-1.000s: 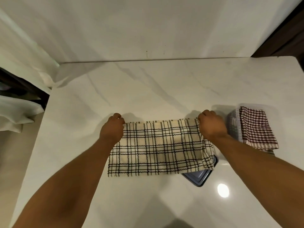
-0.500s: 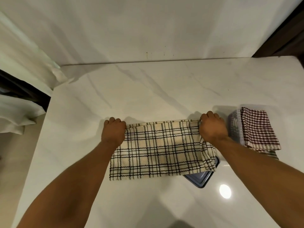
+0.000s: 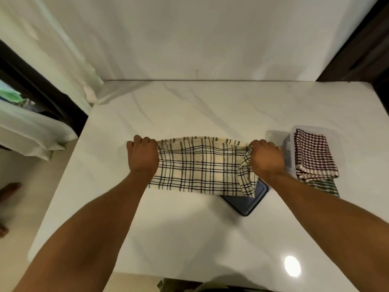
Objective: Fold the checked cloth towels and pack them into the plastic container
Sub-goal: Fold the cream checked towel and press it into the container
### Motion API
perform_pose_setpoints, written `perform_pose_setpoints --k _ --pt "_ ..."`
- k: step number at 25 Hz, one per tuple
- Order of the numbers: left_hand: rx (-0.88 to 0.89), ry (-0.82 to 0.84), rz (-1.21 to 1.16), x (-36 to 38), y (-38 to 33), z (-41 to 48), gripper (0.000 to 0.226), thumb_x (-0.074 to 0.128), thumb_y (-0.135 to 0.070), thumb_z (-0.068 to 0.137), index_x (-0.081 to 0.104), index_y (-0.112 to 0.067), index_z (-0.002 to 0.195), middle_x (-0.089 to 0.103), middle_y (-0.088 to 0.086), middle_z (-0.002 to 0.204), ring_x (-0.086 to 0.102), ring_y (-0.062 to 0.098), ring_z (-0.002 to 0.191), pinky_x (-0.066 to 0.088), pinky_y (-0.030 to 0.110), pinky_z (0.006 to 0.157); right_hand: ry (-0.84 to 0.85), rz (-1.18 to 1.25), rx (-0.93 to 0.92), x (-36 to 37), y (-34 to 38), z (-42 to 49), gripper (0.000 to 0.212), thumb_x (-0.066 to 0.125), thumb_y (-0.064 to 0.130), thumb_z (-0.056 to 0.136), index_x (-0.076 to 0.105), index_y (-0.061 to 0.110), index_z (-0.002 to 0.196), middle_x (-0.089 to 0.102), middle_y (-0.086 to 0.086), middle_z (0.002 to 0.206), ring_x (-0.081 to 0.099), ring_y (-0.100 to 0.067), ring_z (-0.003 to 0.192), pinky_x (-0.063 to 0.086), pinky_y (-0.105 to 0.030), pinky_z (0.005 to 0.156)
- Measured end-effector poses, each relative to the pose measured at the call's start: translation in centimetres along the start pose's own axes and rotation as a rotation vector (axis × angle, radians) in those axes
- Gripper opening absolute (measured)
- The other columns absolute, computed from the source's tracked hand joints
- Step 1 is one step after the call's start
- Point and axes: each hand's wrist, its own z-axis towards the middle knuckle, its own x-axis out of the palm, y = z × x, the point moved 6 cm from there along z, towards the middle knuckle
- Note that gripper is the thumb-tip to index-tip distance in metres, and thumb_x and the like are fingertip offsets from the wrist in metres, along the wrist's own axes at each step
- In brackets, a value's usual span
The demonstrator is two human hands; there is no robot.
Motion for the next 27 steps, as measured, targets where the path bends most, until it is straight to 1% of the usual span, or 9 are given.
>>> perform_pose_setpoints --k 3,5,7,10,12,20,22,25,27 --pt "-0.025 0.12 0.063 -1.5 0.3 -2.3 0.024 0.052 -0.002 0.082 0.068 -0.013 0.096 0.066 0.006 0.093 0.061 0.029 0.092 0.045 0.035 0.076 -0.002 0.13 -0.011 -2.0 -1.1 0.2 0.024 0.049 0.017 0.09 0.066 0.017 0.107 0.066 -0.008 0.103 0.061 -0.03 0.093 0.046 -0.036 0.076" --pt "-0.173 0.195 -0.131 -2.5 1.5 -3.3 0.021 0.053 -0.004 0.084 0.066 -0.011 0.1 0.066 0.012 0.099 0.064 0.033 0.093 0.049 0.035 0.075 0.11 0.291 -0.054 -3.3 -1.5 0.8 0.022 0.054 0.02 0.093 0.07 0.017 0.107 0.071 -0.009 0.103 0.065 -0.029 0.09 0.05 -0.032 0.074" --pt "-0.271 0.072 -0.312 -4.4 2.5 -4.0 0.025 0.051 -0.006 0.086 0.069 -0.012 0.102 0.066 0.015 0.102 0.064 0.038 0.094 0.053 0.04 0.078 0.139 0.338 -0.095 -5.2 -1.5 1.0 0.021 0.059 0.014 0.089 0.073 0.014 0.106 0.073 -0.011 0.106 0.066 -0.029 0.094 0.051 -0.031 0.08" --pt "-0.264 -0.275 -0.49 -8.2 2.8 -4.2 0.025 0.045 -0.005 0.091 0.066 -0.009 0.104 0.06 0.015 0.111 0.059 0.038 0.099 0.051 0.046 0.08 -0.063 0.442 -0.046 -9.1 -1.3 1.1 0.026 0.056 0.003 0.084 0.072 0.01 0.104 0.071 -0.014 0.109 0.065 -0.034 0.1 0.051 -0.033 0.086" --pt "-0.215 -0.341 -0.509 -8.8 2.7 -4.1 0.023 0.046 -0.008 0.092 0.064 -0.007 0.104 0.059 0.015 0.111 0.057 0.037 0.102 0.051 0.046 0.08 -0.144 0.415 -0.054 -10.2 -0.6 0.3 0.026 0.053 0.004 0.083 0.071 0.01 0.102 0.069 -0.015 0.108 0.064 -0.037 0.1 0.053 -0.039 0.087" --pt "-0.042 -0.128 -0.48 -3.0 2.1 -3.1 0.023 0.046 -0.006 0.09 0.066 -0.007 0.102 0.061 0.016 0.108 0.058 0.036 0.101 0.051 0.045 0.082 0.034 0.386 0.011 -4.2 3.7 -0.8 0.021 0.053 0.01 0.086 0.068 0.015 0.1 0.066 -0.014 0.109 0.062 -0.036 0.102 0.048 -0.036 0.083" --pt "-0.109 -0.073 -0.477 -2.1 3.6 -1.7 0.026 0.045 -0.002 0.088 0.065 -0.008 0.104 0.06 0.015 0.112 0.056 0.034 0.104 0.05 0.044 0.082 0.144 0.403 -0.031 -2.5 6.4 1.7 0.018 0.054 0.009 0.087 0.067 0.014 0.097 0.066 -0.016 0.108 0.062 -0.037 0.102 0.046 -0.036 0.08" --pt "-0.115 0.056 -0.468 0.7 4.6 -0.7 0.027 0.044 -0.006 0.091 0.067 -0.01 0.106 0.061 0.01 0.11 0.057 0.031 0.104 0.05 0.041 0.082 0.334 0.319 0.006 2.2 7.9 2.7 0.024 0.055 0.012 0.088 0.066 0.01 0.11 0.064 -0.017 0.118 0.061 -0.035 0.108 0.048 -0.035 0.087" --pt "-0.091 0.124 -0.481 1.9 5.3 0.3 0.028 0.045 -0.011 0.095 0.068 -0.013 0.109 0.062 0.007 0.109 0.058 0.028 0.103 0.05 0.039 0.083 0.364 0.347 0.08 3.0 7.1 2.7 0.031 0.054 0.011 0.089 0.065 0.011 0.118 0.063 -0.017 0.122 0.06 -0.035 0.111 0.048 -0.035 0.092"
